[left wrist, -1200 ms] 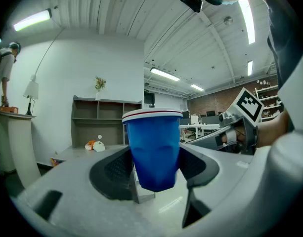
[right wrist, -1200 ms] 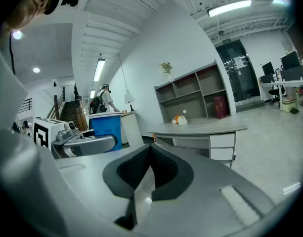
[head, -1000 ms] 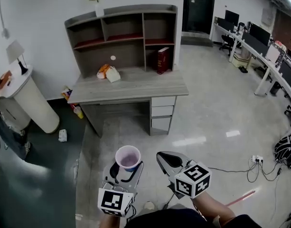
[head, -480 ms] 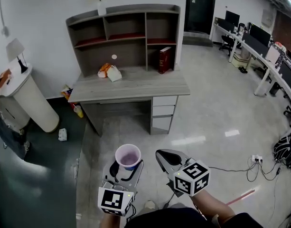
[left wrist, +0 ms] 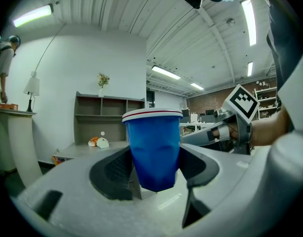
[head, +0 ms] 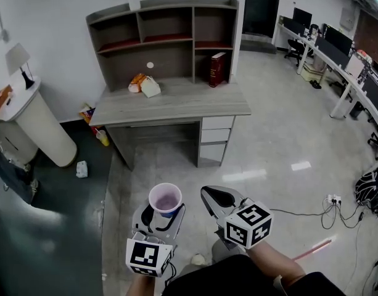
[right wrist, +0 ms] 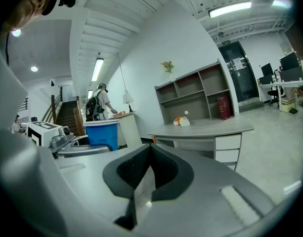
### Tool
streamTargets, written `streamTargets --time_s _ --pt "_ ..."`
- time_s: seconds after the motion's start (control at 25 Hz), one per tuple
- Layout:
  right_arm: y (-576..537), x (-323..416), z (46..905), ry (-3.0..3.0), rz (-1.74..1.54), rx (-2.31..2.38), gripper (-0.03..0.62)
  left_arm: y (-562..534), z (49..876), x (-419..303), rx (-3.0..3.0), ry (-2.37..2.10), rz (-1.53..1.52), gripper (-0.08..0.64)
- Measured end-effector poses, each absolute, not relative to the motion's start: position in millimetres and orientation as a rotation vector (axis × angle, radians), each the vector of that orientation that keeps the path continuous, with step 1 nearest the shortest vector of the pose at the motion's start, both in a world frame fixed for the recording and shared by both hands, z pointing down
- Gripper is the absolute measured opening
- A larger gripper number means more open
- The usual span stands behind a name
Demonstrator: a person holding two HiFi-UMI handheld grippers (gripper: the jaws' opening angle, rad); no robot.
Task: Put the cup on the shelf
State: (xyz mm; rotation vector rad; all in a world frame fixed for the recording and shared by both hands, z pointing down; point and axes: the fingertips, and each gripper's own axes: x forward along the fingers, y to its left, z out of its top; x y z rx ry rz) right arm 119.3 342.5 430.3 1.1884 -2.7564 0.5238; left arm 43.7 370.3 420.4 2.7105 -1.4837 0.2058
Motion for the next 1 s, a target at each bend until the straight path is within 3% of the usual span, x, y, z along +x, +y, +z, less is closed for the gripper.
streamTargets --time_s 0.48,1.0 --pt "291.0 86.8 446.8 -2.747 0.537 1.077 -0.002 321.6 432.1 26.8 2.659 -1.511 0.187 0.267" --pt "147.2 75.6 432.1 -2.787 0.497 0.998 -0.002 183.8 416.6 19.1 2.631 -1.558 0.175 0.267"
